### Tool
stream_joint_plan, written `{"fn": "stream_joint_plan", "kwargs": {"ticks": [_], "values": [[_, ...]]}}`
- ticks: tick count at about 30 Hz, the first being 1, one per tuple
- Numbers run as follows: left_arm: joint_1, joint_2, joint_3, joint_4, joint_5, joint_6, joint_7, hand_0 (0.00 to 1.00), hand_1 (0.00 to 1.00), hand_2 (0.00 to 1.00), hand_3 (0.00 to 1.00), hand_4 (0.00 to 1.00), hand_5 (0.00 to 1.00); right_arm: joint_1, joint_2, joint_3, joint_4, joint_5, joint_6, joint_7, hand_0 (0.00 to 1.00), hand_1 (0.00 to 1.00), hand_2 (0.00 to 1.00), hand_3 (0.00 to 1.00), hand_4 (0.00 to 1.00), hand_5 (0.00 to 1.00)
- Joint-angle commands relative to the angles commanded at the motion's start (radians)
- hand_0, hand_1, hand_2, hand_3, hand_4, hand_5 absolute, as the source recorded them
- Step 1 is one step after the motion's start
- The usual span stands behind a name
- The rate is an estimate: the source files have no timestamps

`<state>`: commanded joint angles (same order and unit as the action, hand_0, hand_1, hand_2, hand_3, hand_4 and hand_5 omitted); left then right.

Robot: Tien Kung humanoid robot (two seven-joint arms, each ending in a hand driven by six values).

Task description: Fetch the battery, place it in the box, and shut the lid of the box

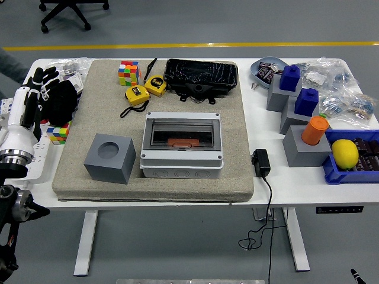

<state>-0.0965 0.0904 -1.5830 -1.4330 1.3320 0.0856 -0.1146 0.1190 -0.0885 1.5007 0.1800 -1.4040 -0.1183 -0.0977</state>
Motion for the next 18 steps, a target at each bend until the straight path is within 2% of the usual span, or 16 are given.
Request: {"fn": "stream_joint_plan", "kwargs": {"ticks": [5, 12, 13, 18], "values": [[0.007, -0.016, 0.001, 0.015, -0.022, -0.014, 0.006, 0.789, 0.773, 0.748, 0.735, 0.998, 0.998, 0.004, -0.004, -0.005, 0.000, -0.004, 0.003, 0.000, 0.870, 0.823, 0.780, 0.799, 0.998, 0.998], [0.017, -0.018, 0.007, 0.019, -0.031, -0.014, 0.006, 0.785, 0.775, 0.748, 0.737, 0.998, 0.998, 0.007, -0.004, 0.010, 0.000, -0.015, 0.021, -0.010, 0.879, 0.825, 0.780, 0.798, 0.998, 0.998], [0.017, -0.018, 0.009, 0.018, -0.030, -0.014, 0.007, 0.774, 0.770, 0.747, 0.733, 0.998, 0.998, 0.006, -0.003, 0.022, 0.000, -0.027, 0.030, -0.015, 0.997, 0.878, 0.815, 0.814, 0.998, 0.998], [0.016, -0.020, 0.023, 0.019, -0.030, -0.011, 0.007, 0.774, 0.770, 0.747, 0.733, 0.998, 0.998, -0.008, 0.006, 0.070, 0.000, -0.070, 0.046, -0.031, 0.997, 0.878, 0.815, 0.814, 0.998, 0.998]]}}
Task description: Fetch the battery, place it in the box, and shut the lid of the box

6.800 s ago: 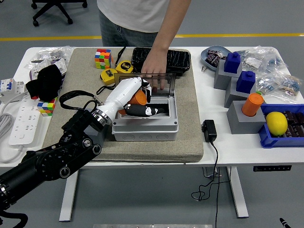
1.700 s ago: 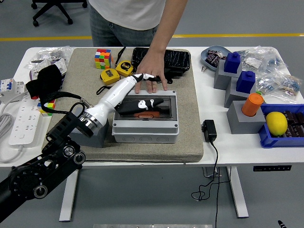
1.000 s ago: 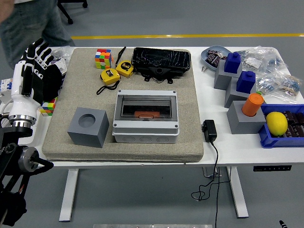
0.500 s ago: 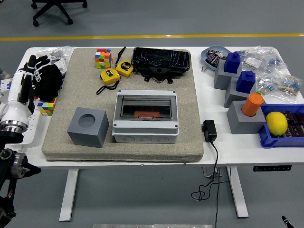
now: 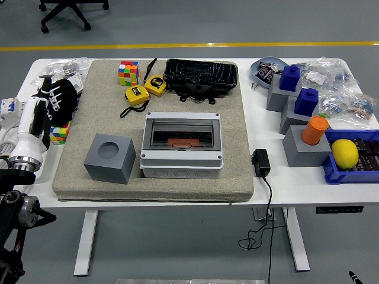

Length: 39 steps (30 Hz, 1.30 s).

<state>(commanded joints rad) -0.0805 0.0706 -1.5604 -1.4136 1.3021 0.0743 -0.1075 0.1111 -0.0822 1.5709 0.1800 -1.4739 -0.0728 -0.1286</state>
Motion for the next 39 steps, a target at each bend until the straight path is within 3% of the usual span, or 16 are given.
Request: {"fn": "stream_joint_plan", "kwargs": {"ticks": [1, 5, 12, 18, 19, 23, 24, 25, 30, 31, 36, 37, 39], "values": [[0.000, -0.001, 0.002, 0.000, 0.000, 0.000, 0.000, 0.778, 0.767, 0.746, 0.736, 0.998, 0.998, -0.002, 0.002, 0.006, 0.000, -0.005, -0.004, 0.000, 0.998, 0.946, 0.873, 0.850, 0.998, 0.998], [-0.005, 0.008, 0.019, 0.001, 0.007, -0.001, -0.001, 0.778, 0.767, 0.746, 0.736, 0.998, 0.998, -0.014, 0.013, 0.046, 0.000, -0.035, -0.039, 0.007, 0.998, 0.946, 0.873, 0.850, 0.998, 0.998], [-0.017, 0.017, 0.034, -0.003, 0.015, 0.000, 0.000, 0.776, 0.765, 0.747, 0.742, 0.998, 0.998, -0.023, 0.027, 0.089, 0.000, -0.025, -0.172, -0.008, 0.998, 0.980, 0.888, 0.811, 0.998, 0.998], [-0.022, 0.019, 0.045, -0.004, 0.019, -0.001, 0.002, 0.773, 0.766, 0.747, 0.743, 0.998, 0.998, -0.024, 0.025, 0.078, 0.000, -0.012, -0.181, -0.015, 0.998, 0.954, 0.859, 0.789, 0.998, 0.998], [-0.022, 0.020, 0.045, -0.004, 0.020, -0.001, 0.002, 0.773, 0.766, 0.747, 0.739, 0.998, 0.998, -0.024, 0.025, 0.076, 0.000, -0.016, -0.186, -0.015, 0.998, 0.889, 0.803, 0.720, 0.940, 0.998], [-0.023, 0.023, 0.048, -0.006, 0.025, 0.006, -0.001, 0.773, 0.766, 0.747, 0.739, 0.998, 0.998, -0.021, 0.025, 0.058, 0.000, -0.097, -0.212, -0.042, 0.998, 0.889, 0.803, 0.720, 0.940, 0.998], [-0.023, 0.022, 0.049, -0.006, 0.026, 0.008, -0.002, 0.773, 0.766, 0.747, 0.739, 0.998, 0.998, -0.021, 0.025, 0.056, 0.000, -0.118, -0.214, -0.053, 0.998, 0.889, 0.803, 0.720, 0.940, 0.998], [-0.022, 0.020, 0.049, -0.007, 0.028, 0.012, -0.005, 0.775, 0.767, 0.744, 0.730, 0.998, 0.998, -0.021, 0.026, 0.057, 0.000, -0.152, -0.215, -0.066, 0.998, 0.851, 0.772, 0.520, 0.693, 0.681], [-0.016, 0.015, 0.041, -0.007, 0.018, 0.044, -0.027, 0.775, 0.767, 0.744, 0.730, 0.998, 0.998, -0.018, 0.027, 0.040, 0.000, -0.224, -0.225, -0.083, 0.998, 0.851, 0.772, 0.520, 0.693, 0.681], [-0.015, 0.014, 0.038, -0.007, 0.018, 0.048, -0.030, 0.760, 0.758, 0.734, 0.712, 0.998, 0.998, -0.017, 0.026, 0.035, 0.000, -0.219, -0.224, -0.081, 0.998, 0.824, 0.740, 0.451, 0.643, 0.510], [-0.007, 0.013, 0.028, -0.010, 0.015, 0.058, -0.038, 0.760, 0.758, 0.734, 0.712, 0.998, 0.998, -0.013, 0.021, 0.015, 0.000, -0.137, -0.163, -0.080, 0.998, 0.824, 0.740, 0.451, 0.643, 0.510], [-0.005, 0.013, 0.028, -0.010, 0.015, 0.059, -0.038, 0.750, 0.751, 0.724, 0.705, 0.998, 0.998, -0.012, 0.020, 0.009, 0.000, -0.125, -0.152, -0.079, 0.972, 0.812, 0.754, 0.547, 0.840, 0.654], [-0.004, 0.013, 0.029, -0.010, 0.016, 0.058, -0.038, 0.750, 0.751, 0.724, 0.705, 0.998, 0.998, -0.010, 0.020, 0.002, 0.000, -0.110, -0.138, -0.073, 0.972, 0.812, 0.754, 0.547, 0.840, 0.654]]}}
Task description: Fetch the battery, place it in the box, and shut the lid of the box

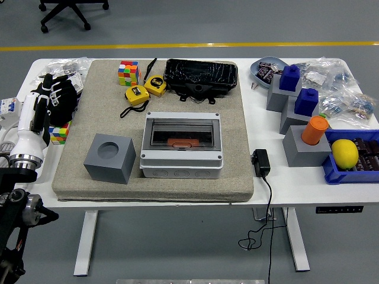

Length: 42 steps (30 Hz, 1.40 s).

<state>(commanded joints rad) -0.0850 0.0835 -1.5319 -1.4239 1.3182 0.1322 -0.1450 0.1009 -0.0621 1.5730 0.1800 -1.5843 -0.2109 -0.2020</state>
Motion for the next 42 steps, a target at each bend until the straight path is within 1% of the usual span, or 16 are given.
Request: {"fn": "stream_joint_plan", "kwargs": {"ticks": [3, 4, 9, 10, 12, 15, 16, 21, 22, 27, 28, 39, 40, 42], "values": [[0.001, -0.001, -0.001, 0.000, 0.001, -0.001, 0.001, 0.750, 0.751, 0.724, 0.705, 0.998, 0.998, 0.001, 0.000, -0.011, 0.000, 0.024, 0.020, 0.009, 0.972, 0.812, 0.754, 0.547, 0.840, 0.654], [0.002, -0.001, -0.001, 0.000, 0.001, -0.001, 0.001, 0.749, 0.746, 0.718, 0.703, 0.998, 0.997, 0.001, 0.000, -0.013, 0.000, 0.027, 0.021, 0.011, 0.963, 0.794, 0.744, 0.715, 0.998, 0.947], [0.002, -0.001, -0.014, 0.003, 0.003, 0.002, -0.008, 0.749, 0.746, 0.718, 0.703, 0.998, 0.997, 0.003, -0.001, -0.024, 0.000, 0.071, 0.034, 0.034, 0.963, 0.794, 0.744, 0.715, 0.998, 0.947], [0.002, 0.000, -0.016, 0.004, 0.005, 0.004, -0.011, 0.747, 0.735, 0.703, 0.739, 0.998, 0.962, 0.003, -0.002, -0.025, 0.000, 0.073, 0.037, 0.034, 0.941, 0.778, 0.738, 0.710, 0.998, 0.998], [0.003, 0.003, -0.018, 0.008, 0.007, 0.016, -0.022, 0.747, 0.735, 0.703, 0.739, 0.998, 0.962, 0.004, -0.003, -0.027, 0.000, 0.071, 0.045, 0.031, 0.941, 0.778, 0.738, 0.710, 0.998, 0.998], [0.006, 0.003, -0.028, 0.008, 0.003, 0.015, -0.024, 0.747, 0.735, 0.703, 0.739, 0.998, 0.962, 0.003, -0.004, -0.023, 0.000, 0.062, 0.046, 0.027, 0.941, 0.778, 0.738, 0.710, 0.998, 0.998], [0.006, 0.002, -0.031, 0.008, 0.004, 0.014, -0.023, 0.755, 0.723, 0.676, 0.824, 0.998, 0.966, 0.002, -0.004, -0.024, 0.000, 0.062, 0.047, 0.027, 0.943, 0.777, 0.736, 0.712, 0.998, 0.998], [0.012, 0.002, -0.040, 0.009, 0.015, 0.002, -0.019, 0.755, 0.723, 0.676, 0.824, 0.998, 0.966, 0.002, -0.004, -0.026, 0.000, 0.057, 0.049, 0.028, 0.943, 0.777, 0.736, 0.712, 0.998, 0.998], [0.012, 0.002, -0.041, 0.009, 0.017, 0.001, -0.019, 0.769, 0.781, 0.764, 0.705, 0.998, 0.961, 0.002, -0.004, -0.026, 0.000, 0.055, 0.050, 0.028, 0.941, 0.778, 0.735, 0.712, 0.998, 0.998], [0.015, 0.000, -0.041, 0.008, 0.013, 0.001, -0.022, 0.769, 0.781, 0.764, 0.705, 0.998, 0.961, 0.002, -0.005, -0.022, 0.000, 0.034, 0.056, 0.024, 0.941, 0.778, 0.735, 0.712, 0.998, 0.998], [0.015, 0.000, -0.042, 0.008, 0.013, -0.001, -0.021, 0.769, 0.774, 0.750, 0.808, 0.998, 0.950, 0.001, -0.006, -0.020, 0.000, 0.035, 0.056, 0.025, 0.943, 0.781, 0.736, 0.713, 0.998, 0.998], [0.015, -0.001, -0.050, 0.012, 0.018, -0.011, -0.024, 0.774, 0.776, 0.753, 0.828, 0.998, 0.937, 0.001, -0.007, -0.020, 0.000, 0.031, 0.060, 0.022, 0.942, 0.781, 0.734, 0.712, 0.998, 0.998], [0.015, -0.001, -0.051, 0.013, 0.018, -0.013, -0.025, 0.854, 0.872, 0.836, 0.743, 0.998, 0.940, 0.001, -0.008, -0.018, 0.000, 0.027, 0.064, 0.021, 0.945, 0.780, 0.735, 0.631, 0.930, 0.818], [0.016, -0.002, -0.053, 0.013, 0.018, -0.013, -0.027, 0.854, 0.872, 0.836, 0.743, 0.998, 0.940, 0.001, -0.008, -0.013, 0.000, 0.011, 0.073, 0.019, 0.945, 0.780, 0.735, 0.631, 0.930, 0.818]]}}
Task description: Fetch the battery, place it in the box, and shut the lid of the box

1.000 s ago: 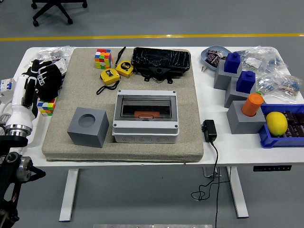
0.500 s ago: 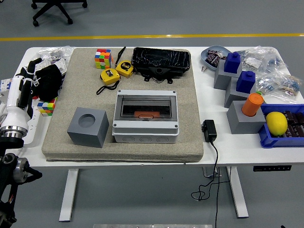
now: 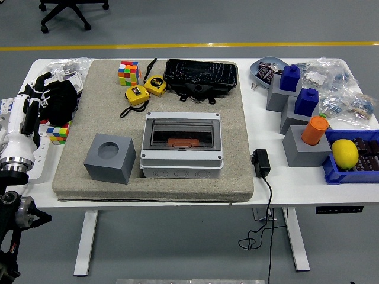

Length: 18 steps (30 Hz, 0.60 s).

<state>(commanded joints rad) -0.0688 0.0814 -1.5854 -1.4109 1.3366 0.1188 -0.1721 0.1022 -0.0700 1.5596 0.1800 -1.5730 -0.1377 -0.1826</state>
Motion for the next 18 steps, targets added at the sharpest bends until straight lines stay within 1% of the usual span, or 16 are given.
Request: {"fn": "stream_joint_plan", "kwargs": {"ticks": [3, 4, 9, 10, 15, 16, 18], "values": [[0.000, 0.000, -0.001, -0.001, -0.005, 0.001, -0.003, 0.854, 0.872, 0.836, 0.743, 0.998, 0.940, 0.000, 0.000, 0.006, 0.000, -0.020, 0.009, -0.003, 0.945, 0.780, 0.735, 0.631, 0.930, 0.818], [0.001, 0.000, -0.001, -0.001, -0.007, 0.001, -0.003, 0.860, 0.836, 0.795, 0.884, 0.998, 0.935, 0.000, 0.001, 0.008, 0.000, -0.025, 0.010, -0.004, 0.949, 0.781, 0.737, 0.601, 0.890, 0.718], [0.000, -0.001, -0.004, -0.001, -0.016, -0.001, -0.005, 0.860, 0.836, 0.795, 0.884, 0.998, 0.935, -0.001, 0.003, 0.007, 0.000, -0.011, 0.008, 0.001, 0.949, 0.781, 0.737, 0.601, 0.890, 0.718], [0.001, -0.001, -0.005, 0.000, -0.018, -0.002, -0.005, 0.861, 0.806, 0.767, 0.937, 0.998, 0.936, -0.001, 0.003, 0.005, 0.000, -0.006, 0.008, 0.002, 0.953, 0.785, 0.738, 0.675, 0.987, 0.828], [0.003, -0.002, -0.012, -0.001, -0.011, -0.002, -0.008, 0.861, 0.806, 0.767, 0.937, 0.998, 0.936, -0.002, 0.002, 0.013, 0.000, -0.005, 0.012, 0.012, 0.953, 0.785, 0.738, 0.675, 0.987, 0.828], [0.003, -0.002, -0.012, 0.000, -0.008, -0.001, -0.008, 0.895, 0.912, 0.851, 0.785, 0.998, 0.934, -0.002, 0.002, 0.014, 0.000, -0.005, 0.012, 0.013, 0.955, 0.786, 0.739, 0.709, 0.998, 0.872], [0.004, -0.003, -0.011, 0.001, -0.005, 0.000, -0.009, 0.895, 0.912, 0.851, 0.785, 0.998, 0.934, -0.002, 0.003, 0.013, 0.000, -0.003, 0.014, 0.014, 0.955, 0.786, 0.739, 0.709, 0.998, 0.872]]}}
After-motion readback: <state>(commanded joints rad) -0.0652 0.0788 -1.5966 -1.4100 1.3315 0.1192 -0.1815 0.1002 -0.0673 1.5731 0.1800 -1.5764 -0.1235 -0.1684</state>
